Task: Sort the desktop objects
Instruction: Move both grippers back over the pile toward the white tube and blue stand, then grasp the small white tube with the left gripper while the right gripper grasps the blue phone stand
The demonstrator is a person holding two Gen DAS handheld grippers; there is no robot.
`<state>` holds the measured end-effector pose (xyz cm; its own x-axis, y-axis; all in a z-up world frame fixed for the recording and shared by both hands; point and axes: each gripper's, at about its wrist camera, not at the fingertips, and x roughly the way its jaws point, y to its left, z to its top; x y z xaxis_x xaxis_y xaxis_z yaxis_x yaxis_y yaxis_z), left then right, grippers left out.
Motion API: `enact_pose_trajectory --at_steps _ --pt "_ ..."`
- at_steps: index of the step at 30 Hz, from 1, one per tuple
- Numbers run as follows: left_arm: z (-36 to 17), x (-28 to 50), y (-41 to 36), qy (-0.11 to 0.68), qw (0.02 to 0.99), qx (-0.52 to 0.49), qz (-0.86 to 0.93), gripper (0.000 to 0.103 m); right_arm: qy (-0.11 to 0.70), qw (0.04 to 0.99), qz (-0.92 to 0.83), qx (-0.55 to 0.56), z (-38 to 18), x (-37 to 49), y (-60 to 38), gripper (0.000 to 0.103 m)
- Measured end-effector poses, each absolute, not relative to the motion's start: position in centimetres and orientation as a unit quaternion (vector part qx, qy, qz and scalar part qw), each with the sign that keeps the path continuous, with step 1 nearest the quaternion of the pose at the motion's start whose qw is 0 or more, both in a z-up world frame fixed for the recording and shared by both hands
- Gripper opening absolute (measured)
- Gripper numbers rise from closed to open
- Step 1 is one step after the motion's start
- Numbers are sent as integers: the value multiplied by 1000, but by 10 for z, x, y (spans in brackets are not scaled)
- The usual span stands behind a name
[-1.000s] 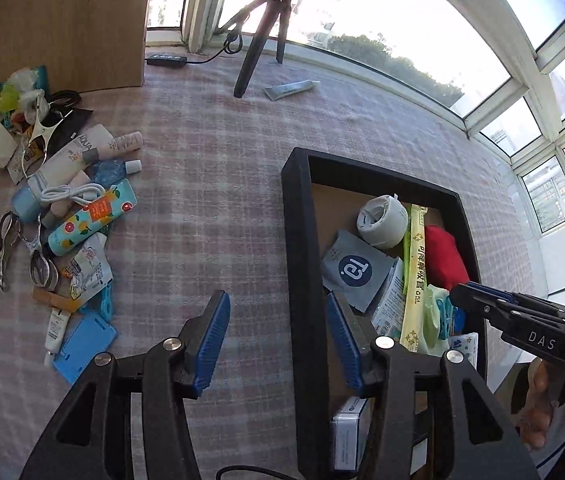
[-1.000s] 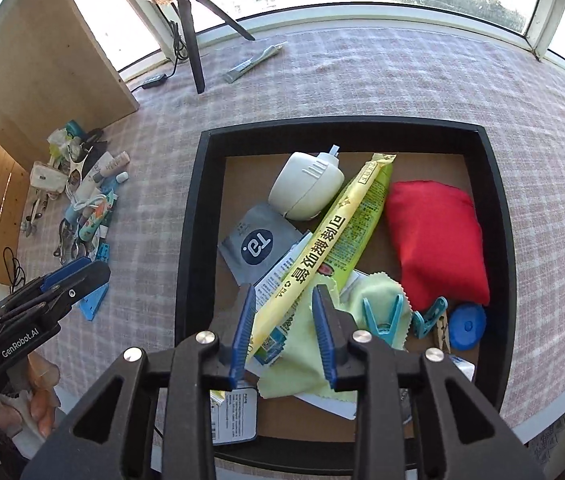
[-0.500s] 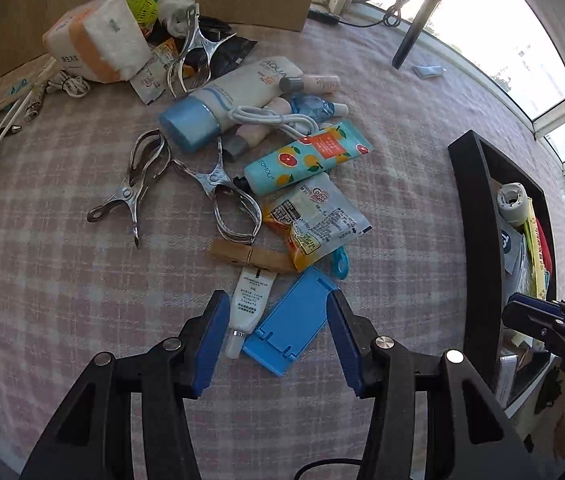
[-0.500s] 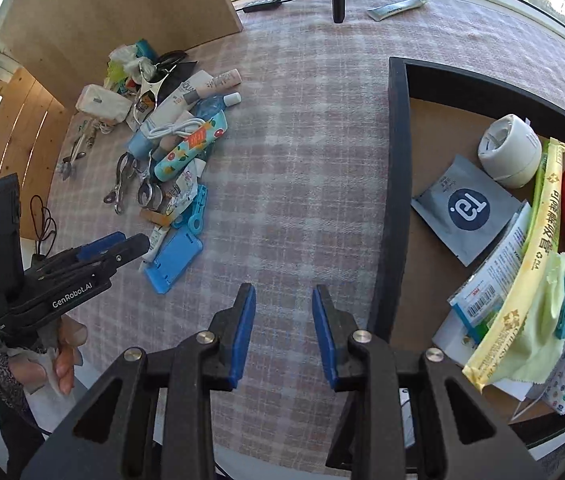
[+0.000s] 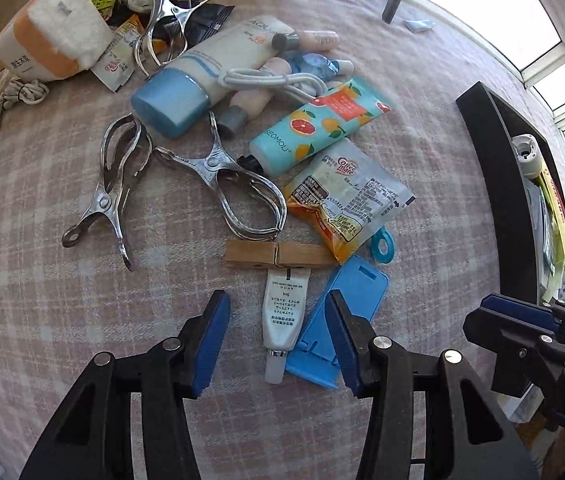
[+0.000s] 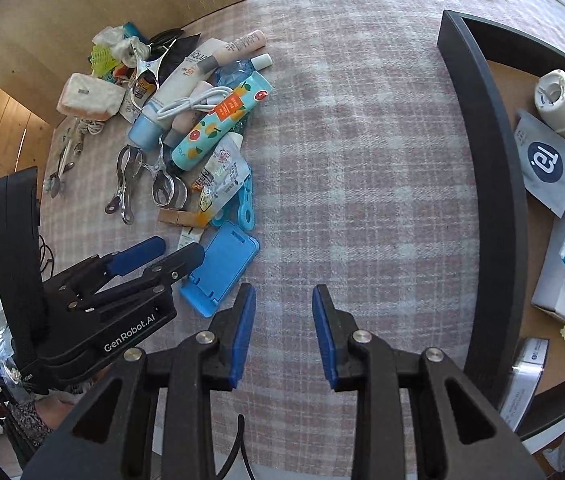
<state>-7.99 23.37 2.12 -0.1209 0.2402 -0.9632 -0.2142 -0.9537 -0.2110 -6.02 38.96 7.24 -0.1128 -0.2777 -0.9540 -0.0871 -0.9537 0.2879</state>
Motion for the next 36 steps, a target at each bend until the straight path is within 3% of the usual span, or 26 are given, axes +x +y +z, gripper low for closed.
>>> enact_pose_trajectory --at_steps 11,17,18,20,34,36 --pt "19 -84 225 -15 182 -647 740 40 -155 20 -736 659 56 -69 360 29" --pt "20 -73 253 82 185 -619 759 38 -169 -11 -739 652 56 -71 365 29" --pt "20 -72 253 86 183 -615 762 36 -171 -15 -739 651 56 -71 366 29" --pt "19 -73 250 93 174 -614 764 21 -177 -18 -739 650 57 -72 368 29" --pt "21 -62 176 94 180 -607 769 22 -184 -27 -720 669 33 -84 334 29" --pt "21 -60 166 91 175 -607 770 22 -202 -27 -713 671 30 -89 332 35"
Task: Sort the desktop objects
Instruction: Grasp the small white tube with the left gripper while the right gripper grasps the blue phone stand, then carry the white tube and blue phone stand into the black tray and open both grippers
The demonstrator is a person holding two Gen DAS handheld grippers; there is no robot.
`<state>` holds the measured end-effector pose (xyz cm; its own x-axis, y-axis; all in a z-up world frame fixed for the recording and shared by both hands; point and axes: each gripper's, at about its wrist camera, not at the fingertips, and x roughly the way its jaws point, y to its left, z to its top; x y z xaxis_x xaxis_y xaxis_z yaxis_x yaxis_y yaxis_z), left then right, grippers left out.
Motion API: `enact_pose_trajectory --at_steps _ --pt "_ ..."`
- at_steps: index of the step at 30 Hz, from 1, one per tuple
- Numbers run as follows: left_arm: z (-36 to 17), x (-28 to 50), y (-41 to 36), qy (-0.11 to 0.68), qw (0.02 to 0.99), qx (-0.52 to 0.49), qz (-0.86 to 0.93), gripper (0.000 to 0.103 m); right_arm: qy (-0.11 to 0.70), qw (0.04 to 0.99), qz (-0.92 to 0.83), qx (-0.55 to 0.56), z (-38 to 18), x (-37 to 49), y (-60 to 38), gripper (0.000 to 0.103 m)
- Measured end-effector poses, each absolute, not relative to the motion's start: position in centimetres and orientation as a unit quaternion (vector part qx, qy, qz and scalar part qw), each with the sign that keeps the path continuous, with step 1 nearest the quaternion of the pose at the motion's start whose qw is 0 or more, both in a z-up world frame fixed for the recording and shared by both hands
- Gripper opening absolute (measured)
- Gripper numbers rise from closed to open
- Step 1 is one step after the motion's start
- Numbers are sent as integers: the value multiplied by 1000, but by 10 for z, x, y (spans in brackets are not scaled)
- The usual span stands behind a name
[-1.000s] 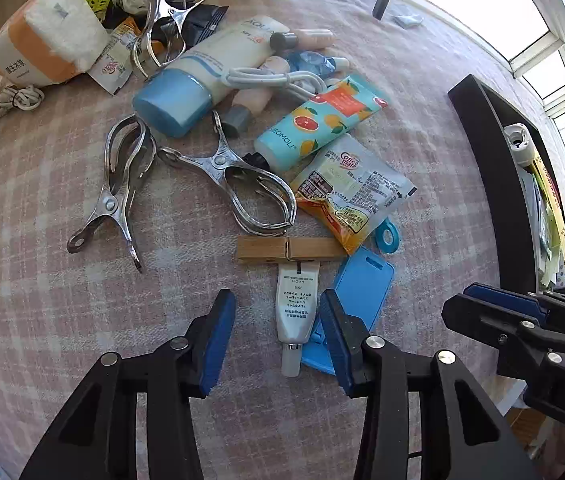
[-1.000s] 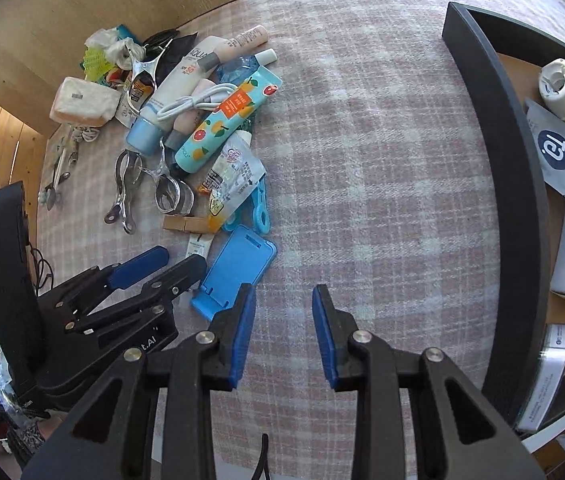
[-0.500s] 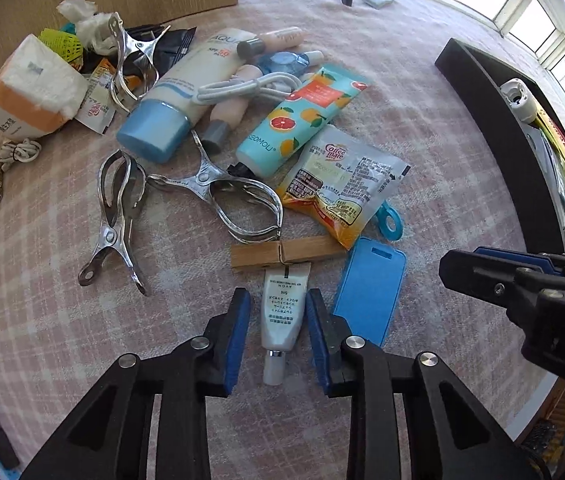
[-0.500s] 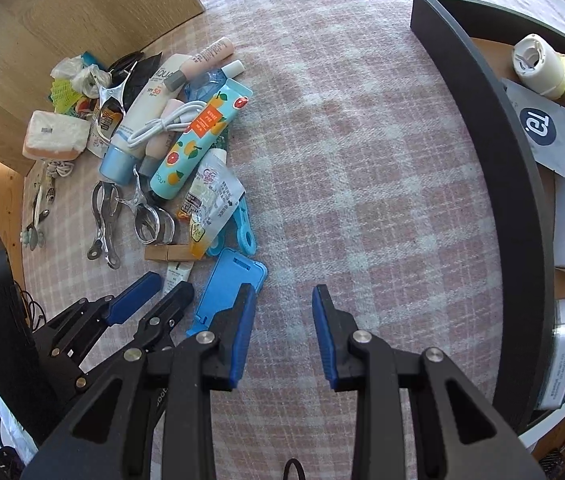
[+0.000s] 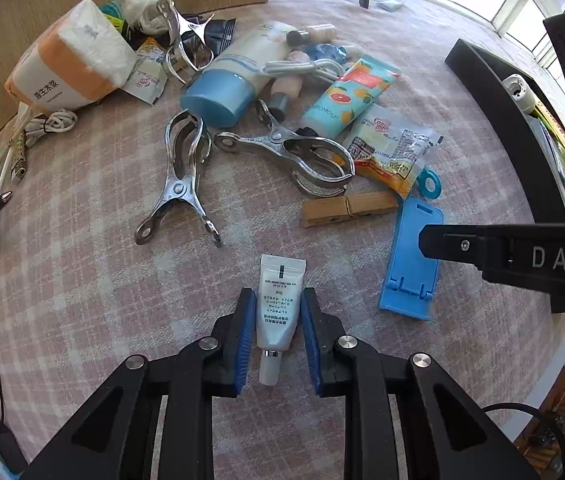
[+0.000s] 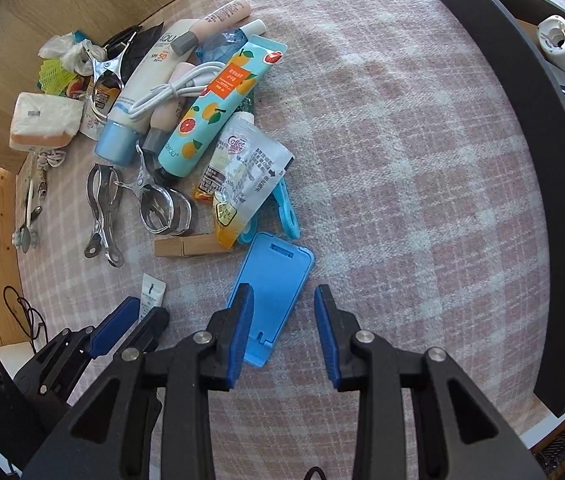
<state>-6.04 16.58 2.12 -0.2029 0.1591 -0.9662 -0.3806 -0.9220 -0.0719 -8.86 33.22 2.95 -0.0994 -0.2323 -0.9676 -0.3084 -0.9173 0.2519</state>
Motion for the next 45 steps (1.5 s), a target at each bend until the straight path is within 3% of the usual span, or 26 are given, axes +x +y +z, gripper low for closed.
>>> enact_pose_trajectory --at_steps 9,16,20,28,34,45 --pt "26 -52 127 66 158 -606 776 22 159 53 717 -677 27 -106 297 44" --pt "29 -54 109 40 150 -609 777 22 62 37 727 -683 26 -109 271 40" --pt "31 -54 102 22 147 -611 778 22 56 17 722 -690 26 -106 279 35" --pt "50 -50 110 0 151 -607 780 21 63 6 732 -678 39 -80 314 35" --pt "75 -12 147 11 166 -588 791 21 70 -2 750 -657 72 -58 352 35" --pt "119 -9 328 34 255 -558 789 21 112 36 776 -620 121 -17 495 35"
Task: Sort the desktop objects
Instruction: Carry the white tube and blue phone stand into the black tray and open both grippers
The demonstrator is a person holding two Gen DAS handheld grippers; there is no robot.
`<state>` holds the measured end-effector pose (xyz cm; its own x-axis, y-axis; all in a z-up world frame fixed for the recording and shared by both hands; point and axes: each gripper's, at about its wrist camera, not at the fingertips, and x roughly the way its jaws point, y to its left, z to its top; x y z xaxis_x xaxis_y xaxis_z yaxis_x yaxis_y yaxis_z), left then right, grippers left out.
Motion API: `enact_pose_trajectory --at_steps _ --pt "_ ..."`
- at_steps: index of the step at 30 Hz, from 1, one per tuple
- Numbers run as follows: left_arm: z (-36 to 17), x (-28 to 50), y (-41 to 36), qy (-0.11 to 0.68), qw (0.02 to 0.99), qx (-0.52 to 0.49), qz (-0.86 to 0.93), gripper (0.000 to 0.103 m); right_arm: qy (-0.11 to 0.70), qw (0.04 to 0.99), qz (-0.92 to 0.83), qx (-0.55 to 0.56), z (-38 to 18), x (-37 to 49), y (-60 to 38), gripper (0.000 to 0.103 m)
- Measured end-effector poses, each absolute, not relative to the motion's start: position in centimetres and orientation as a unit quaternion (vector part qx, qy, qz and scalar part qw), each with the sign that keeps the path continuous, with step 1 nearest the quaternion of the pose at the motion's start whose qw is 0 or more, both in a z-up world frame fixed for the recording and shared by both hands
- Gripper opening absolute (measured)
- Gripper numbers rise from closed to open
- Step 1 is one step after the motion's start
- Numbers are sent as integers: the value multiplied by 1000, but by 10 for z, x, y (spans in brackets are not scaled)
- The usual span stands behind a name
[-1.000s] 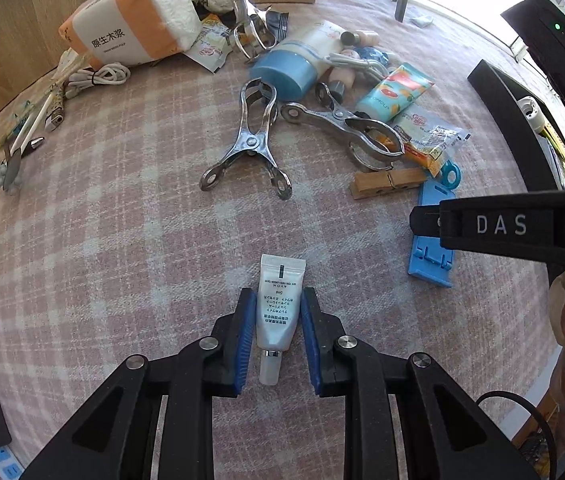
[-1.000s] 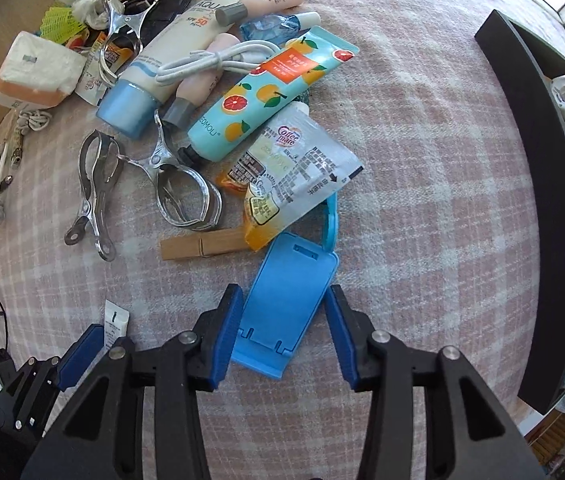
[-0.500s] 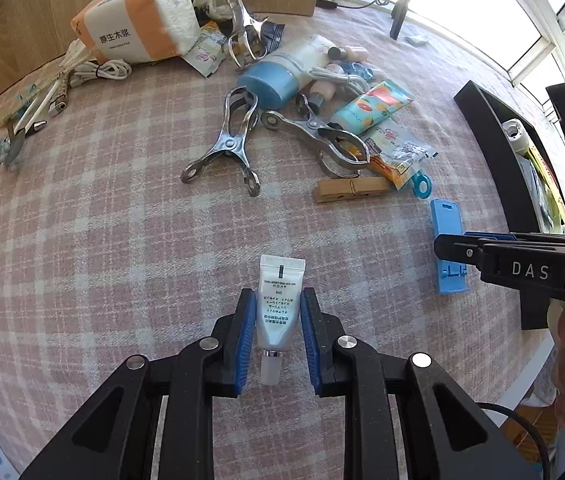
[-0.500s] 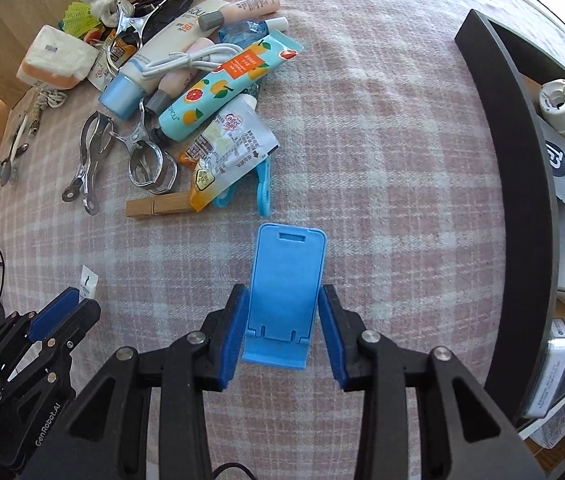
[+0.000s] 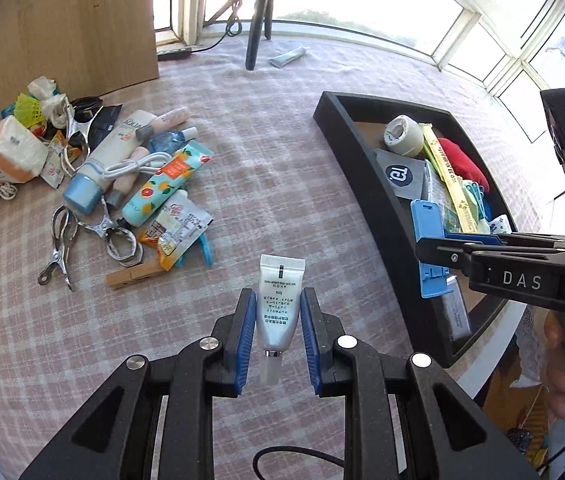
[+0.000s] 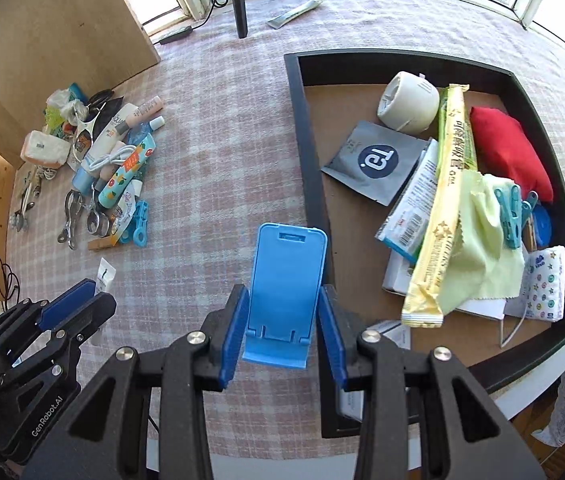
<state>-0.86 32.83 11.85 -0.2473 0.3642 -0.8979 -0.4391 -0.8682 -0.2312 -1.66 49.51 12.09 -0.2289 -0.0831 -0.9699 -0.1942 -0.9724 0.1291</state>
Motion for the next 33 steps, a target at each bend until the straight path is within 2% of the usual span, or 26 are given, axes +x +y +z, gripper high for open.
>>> enact_pose_trajectory --at_steps 11,20,21,23,26,33 --pt "152 20 484 80 348 -535 766 22 143 106 779 -602 142 18 625 35" --pt "163 33 546 103 367 -521 764 23 159 125 779 -593 148 29 679 36" --pt "164 33 550 105 366 -518 765 25 161 123 780 -592 148 29 682 36" --pt "166 32 553 111 355 -515 772 62 160 123 780 -592 150 27 687 37" --pt "170 30 552 118 346 -504 782 62 161 128 782 -588 153 24 691 41" --pt "173 21 539 115 331 -503 790 61 153 113 789 -585 155 10 681 41"
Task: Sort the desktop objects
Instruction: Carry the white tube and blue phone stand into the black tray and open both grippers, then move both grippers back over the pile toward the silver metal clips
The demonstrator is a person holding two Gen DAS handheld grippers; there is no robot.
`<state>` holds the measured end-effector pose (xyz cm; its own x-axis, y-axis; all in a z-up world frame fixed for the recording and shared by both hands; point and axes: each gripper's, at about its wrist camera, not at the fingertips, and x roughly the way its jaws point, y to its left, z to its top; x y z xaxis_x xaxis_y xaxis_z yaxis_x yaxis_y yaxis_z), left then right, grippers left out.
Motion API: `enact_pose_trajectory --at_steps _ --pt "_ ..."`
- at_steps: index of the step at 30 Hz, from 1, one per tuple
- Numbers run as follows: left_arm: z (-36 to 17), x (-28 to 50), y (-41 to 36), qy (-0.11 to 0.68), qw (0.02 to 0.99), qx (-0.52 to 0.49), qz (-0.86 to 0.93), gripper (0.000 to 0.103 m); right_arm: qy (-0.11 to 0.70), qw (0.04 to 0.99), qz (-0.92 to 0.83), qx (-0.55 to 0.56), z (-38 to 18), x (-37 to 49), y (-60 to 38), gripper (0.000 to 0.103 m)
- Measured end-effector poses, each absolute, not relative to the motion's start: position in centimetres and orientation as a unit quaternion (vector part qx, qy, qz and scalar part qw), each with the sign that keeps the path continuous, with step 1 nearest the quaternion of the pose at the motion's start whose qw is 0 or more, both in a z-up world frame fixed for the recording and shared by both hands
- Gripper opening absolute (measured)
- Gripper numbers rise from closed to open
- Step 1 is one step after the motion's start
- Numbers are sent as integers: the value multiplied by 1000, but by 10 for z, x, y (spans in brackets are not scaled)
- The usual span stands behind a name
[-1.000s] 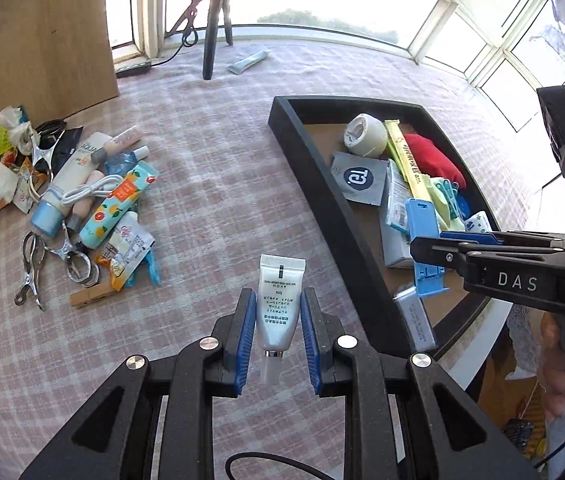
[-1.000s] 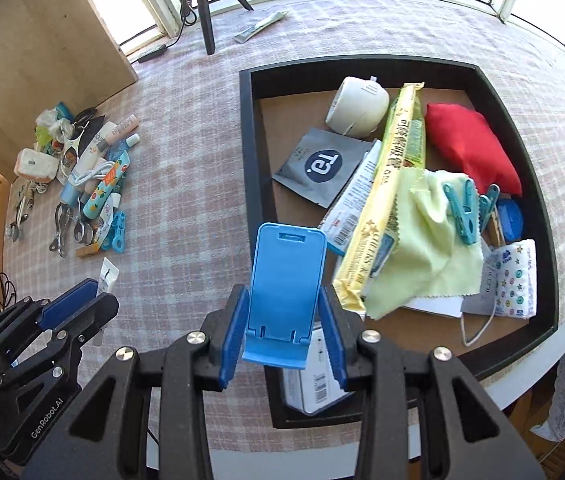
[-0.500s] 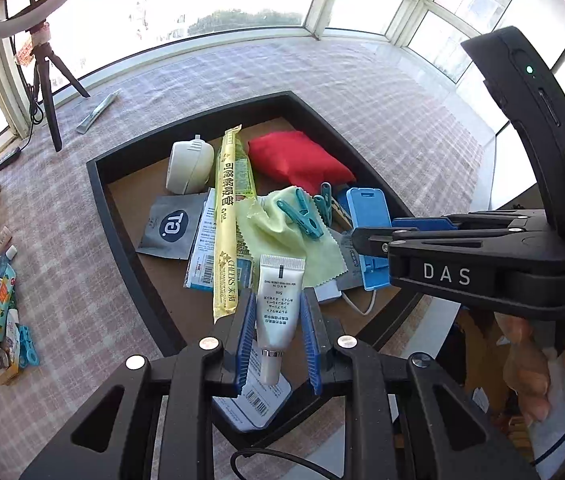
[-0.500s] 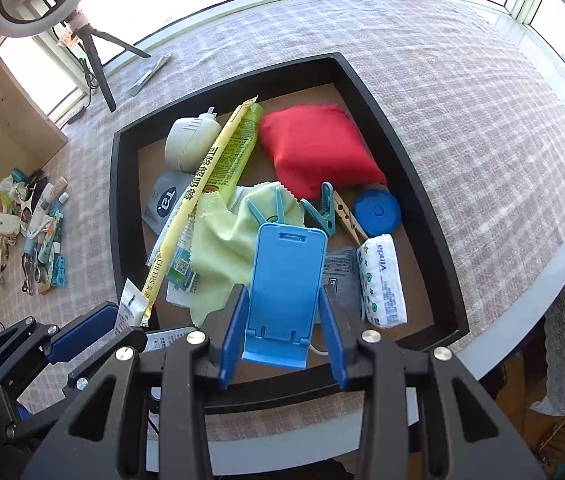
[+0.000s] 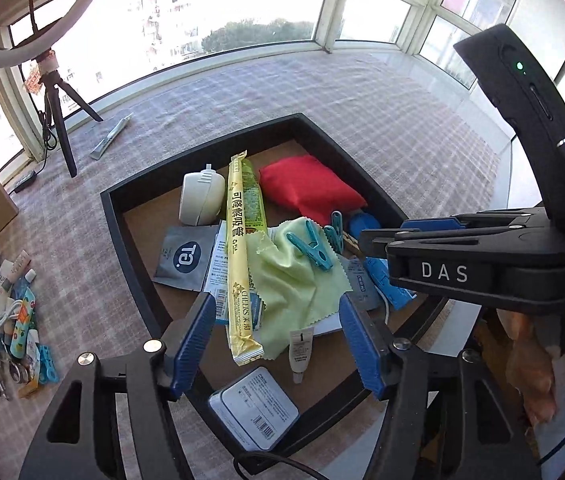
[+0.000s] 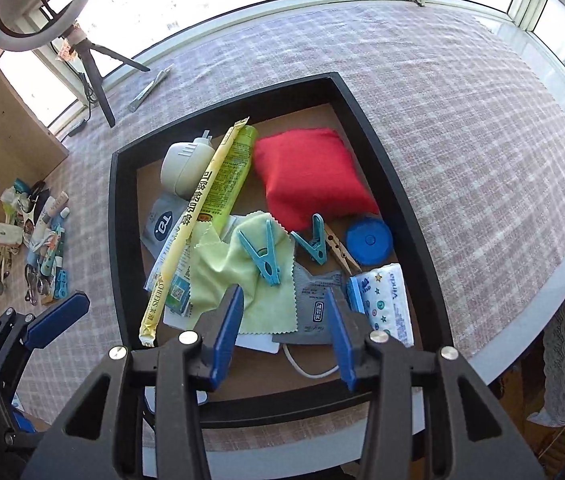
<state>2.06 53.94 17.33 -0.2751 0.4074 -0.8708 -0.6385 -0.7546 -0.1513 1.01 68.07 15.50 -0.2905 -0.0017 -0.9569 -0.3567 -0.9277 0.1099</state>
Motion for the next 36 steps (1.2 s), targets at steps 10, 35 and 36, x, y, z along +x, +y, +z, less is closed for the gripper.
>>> enact_pose_trajectory --at_steps 10,35,36 --pt "169 -8 491 92 283 -514 804 60 135 77 796 -585 156 -19 644 41" --pt "127 -89 251 1 94 -554 827 55 50 -126 777 -615 143 -113 437 41" --pt "122 -92 237 -1 84 -557 826 54 45 -143 772 -618 142 -115 423 41"
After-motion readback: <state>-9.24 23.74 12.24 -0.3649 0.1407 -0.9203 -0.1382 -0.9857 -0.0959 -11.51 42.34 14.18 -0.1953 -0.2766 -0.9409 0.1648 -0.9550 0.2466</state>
